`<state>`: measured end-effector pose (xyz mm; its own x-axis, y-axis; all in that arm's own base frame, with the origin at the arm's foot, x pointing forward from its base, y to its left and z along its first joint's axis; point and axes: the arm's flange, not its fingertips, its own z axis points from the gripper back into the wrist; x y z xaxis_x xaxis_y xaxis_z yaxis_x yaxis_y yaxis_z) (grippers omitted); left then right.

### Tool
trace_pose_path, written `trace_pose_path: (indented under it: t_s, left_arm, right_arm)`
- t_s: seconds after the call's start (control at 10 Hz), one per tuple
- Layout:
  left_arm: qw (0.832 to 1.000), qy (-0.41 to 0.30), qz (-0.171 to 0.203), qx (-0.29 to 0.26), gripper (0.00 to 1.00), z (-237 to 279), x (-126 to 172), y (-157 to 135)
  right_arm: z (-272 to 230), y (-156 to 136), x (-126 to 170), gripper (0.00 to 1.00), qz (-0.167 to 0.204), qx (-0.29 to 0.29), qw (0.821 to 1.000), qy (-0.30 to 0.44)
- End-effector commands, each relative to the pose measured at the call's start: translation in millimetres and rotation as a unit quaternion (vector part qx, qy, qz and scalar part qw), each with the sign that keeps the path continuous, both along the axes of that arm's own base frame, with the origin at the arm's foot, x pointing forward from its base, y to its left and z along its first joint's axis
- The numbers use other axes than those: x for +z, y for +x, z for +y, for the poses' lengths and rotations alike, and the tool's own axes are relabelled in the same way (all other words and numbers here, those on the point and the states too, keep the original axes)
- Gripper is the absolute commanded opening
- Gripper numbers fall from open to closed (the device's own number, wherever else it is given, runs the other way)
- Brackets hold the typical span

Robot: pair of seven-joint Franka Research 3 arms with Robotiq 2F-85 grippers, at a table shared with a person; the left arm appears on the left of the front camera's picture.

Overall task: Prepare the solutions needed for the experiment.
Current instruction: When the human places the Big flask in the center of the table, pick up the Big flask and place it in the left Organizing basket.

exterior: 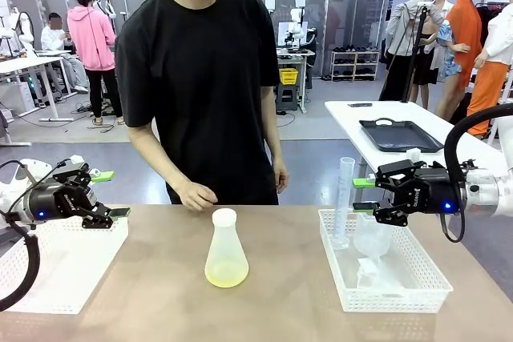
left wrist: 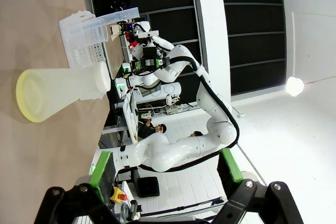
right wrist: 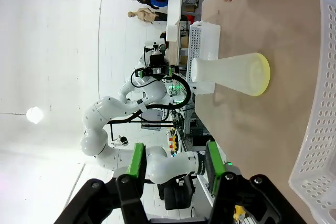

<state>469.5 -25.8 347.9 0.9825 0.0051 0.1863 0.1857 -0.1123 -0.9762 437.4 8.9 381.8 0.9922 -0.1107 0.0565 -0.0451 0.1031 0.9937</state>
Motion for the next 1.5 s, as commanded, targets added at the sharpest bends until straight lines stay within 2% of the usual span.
trace_pose_path:
  t_s: [0.0, 0.1, 0.2, 0.4, 0.5, 0.6, 0.7, 0.9, 1.0, 1.1, 1.4]
  left_arm:
    - [1.000, -0.005, -0.003, 0.004, 1.00, -1, 1, 1]
    - [1.000, 0.000, 0.000, 0.000, 1.00, 0, 0, 0]
    - [0.998, 0.022, -0.057, -0.008, 1.00, -16, 14, 12]
    - [0.982, 0.076, -0.170, 0.001, 1.00, -48, 37, 24]
    - [0.966, 0.088, -0.245, 0.003, 1.00, -61, 49, 24]
    - [0.937, 0.118, -0.328, 0.003, 1.00, -73, 56, 24]
    - [0.909, 0.138, -0.393, -0.012, 1.00, -81, 57, 24]
    - [0.874, 0.161, -0.458, -0.025, 1.00, -91, 59, 23]
    - [0.874, 0.168, -0.453, -0.050, 1.00, -95, 58, 24]
    - [0.892, 0.138, -0.429, -0.038, 1.00, -90, 68, 28]
    - [0.892, 0.138, -0.429, -0.038, 1.00, -90, 68, 28]
  right_arm:
    - [0, 0, 1, 0.58, -0.001, 0.001, 1.000, 0.002]
    - [0, 0, 1, 0.58, -0.001, 0.001, 1.000, 0.002]
    - [0, 0, 1, 0.58, -0.001, 0.001, 1.000, 0.002]
    - [0, 0, 1, 0.58, -0.001, 0.001, 1.000, 0.002]
    - [0, 0, 1, 0.58, -0.001, 0.001, 1.000, 0.002]
    - [0, 0, 1, 0.58, -0.001, 0.001, 1.000, 0.002]
    - [0, 0, 1, 0.58, -0.001, 0.001, 1.000, 0.002]
    - [0, 0, 1, 0.58, -0.001, 0.001, 1.000, 0.002]
    - [0, 0, 1, 0.58, -0.001, 0.001, 1.000, 0.002]
    - [0, 0, 1, 0.58, -0.001, 0.001, 1.000, 0.002]
    - [0, 0, 1, 0.58, -0.001, 0.001, 1.000, 0.002]
